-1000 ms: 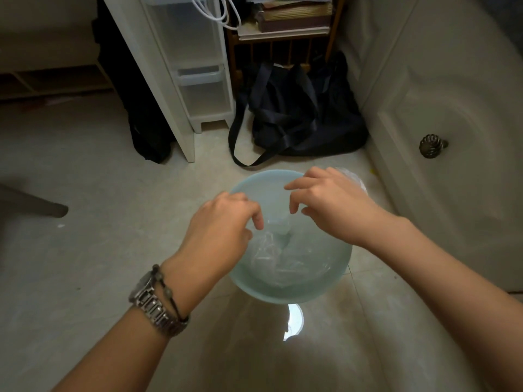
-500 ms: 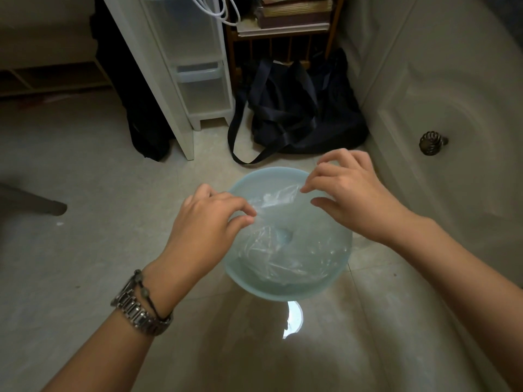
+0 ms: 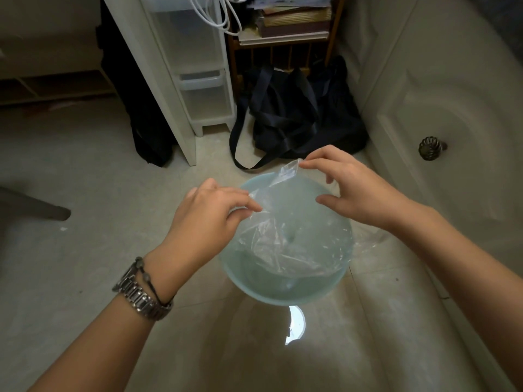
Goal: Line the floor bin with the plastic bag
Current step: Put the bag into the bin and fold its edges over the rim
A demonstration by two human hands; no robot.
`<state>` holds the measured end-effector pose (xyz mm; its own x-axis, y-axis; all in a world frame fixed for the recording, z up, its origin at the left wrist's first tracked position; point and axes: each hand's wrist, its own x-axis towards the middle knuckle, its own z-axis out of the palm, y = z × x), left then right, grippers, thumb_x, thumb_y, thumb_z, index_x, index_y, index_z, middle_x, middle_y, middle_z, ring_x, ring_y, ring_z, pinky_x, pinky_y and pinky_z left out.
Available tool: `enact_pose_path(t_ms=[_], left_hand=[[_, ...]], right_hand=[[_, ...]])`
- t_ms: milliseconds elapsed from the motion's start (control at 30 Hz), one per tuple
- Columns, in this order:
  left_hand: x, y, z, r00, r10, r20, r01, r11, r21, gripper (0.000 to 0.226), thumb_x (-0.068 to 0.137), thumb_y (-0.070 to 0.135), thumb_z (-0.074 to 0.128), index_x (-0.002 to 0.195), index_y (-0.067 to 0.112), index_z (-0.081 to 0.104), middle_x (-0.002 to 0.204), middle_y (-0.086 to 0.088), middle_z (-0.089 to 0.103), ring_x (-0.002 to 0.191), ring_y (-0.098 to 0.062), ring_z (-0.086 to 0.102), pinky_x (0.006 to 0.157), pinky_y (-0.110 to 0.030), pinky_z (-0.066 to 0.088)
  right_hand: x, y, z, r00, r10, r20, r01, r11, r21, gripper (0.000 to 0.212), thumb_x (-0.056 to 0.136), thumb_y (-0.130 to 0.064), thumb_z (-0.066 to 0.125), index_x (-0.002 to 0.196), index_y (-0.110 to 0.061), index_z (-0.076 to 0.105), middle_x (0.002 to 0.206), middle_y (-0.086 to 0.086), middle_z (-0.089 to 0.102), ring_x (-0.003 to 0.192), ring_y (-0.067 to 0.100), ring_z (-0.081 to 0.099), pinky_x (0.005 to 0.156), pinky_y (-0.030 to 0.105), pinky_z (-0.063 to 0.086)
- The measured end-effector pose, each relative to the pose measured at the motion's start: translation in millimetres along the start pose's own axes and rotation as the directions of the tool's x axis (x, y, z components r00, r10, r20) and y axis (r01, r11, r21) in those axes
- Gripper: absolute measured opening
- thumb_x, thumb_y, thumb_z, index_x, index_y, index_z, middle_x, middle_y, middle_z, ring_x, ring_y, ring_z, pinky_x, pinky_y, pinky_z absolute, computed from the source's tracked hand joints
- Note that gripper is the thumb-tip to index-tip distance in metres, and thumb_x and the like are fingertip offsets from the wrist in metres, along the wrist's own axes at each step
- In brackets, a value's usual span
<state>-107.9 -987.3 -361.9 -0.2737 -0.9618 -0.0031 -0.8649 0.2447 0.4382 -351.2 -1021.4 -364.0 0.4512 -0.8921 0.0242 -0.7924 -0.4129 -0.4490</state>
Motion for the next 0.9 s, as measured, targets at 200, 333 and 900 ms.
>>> enact_pose_path(t_ms=[200,333,900], left_hand=[[-1.5,-3.6,-3.0,0.999,0.016,0.036,-0.018,0.997,0.076,0.029,0.090,0.034,0.053,0.117,0.034,0.063,0.116,0.018,0.065,0.092,-0.010,0.041,0.077,-0.026,0.024],[1.5,-2.5,-12.3,0.999,-0.037,-0.027,0.037,0.999,-0.029,0.023,0.091,0.017,0.055,0.107,0.022,0.070,0.109,0.006,0.070,0.097,-0.011,0.061,0.088,-0.026,0.044],[14.4,-31.3,10.7,0.985,-0.143,0.093,0.152,0.983,-0.103,0.067,0.074,0.068,0.050,0.134,0.038,0.042,0.117,0.021,0.048,0.100,-0.006,0.044,0.077,-0.029,0.040]], right_hand=[[2.9,7.6,2.9,0.999,-0.001,0.049,0.002,1.000,-0.026,0.075,0.074,-0.021,0.075,0.141,-0.021,0.041,0.131,-0.004,0.043,0.105,0.012,0.045,0.088,0.029,0.045],[4.3,8.8,2.9,0.997,-0.012,0.072,0.017,0.998,-0.068,0.079,0.073,-0.031,0.075,0.142,-0.023,0.039,0.133,-0.005,0.042,0.111,0.017,0.046,0.091,0.033,0.046],[7.8,23.1,9.4,0.980,0.036,0.197,-0.033,0.999,-0.023,0.090,0.067,-0.062,0.061,0.145,-0.033,0.029,0.135,-0.012,0.036,0.114,0.008,0.037,0.102,0.031,0.038]])
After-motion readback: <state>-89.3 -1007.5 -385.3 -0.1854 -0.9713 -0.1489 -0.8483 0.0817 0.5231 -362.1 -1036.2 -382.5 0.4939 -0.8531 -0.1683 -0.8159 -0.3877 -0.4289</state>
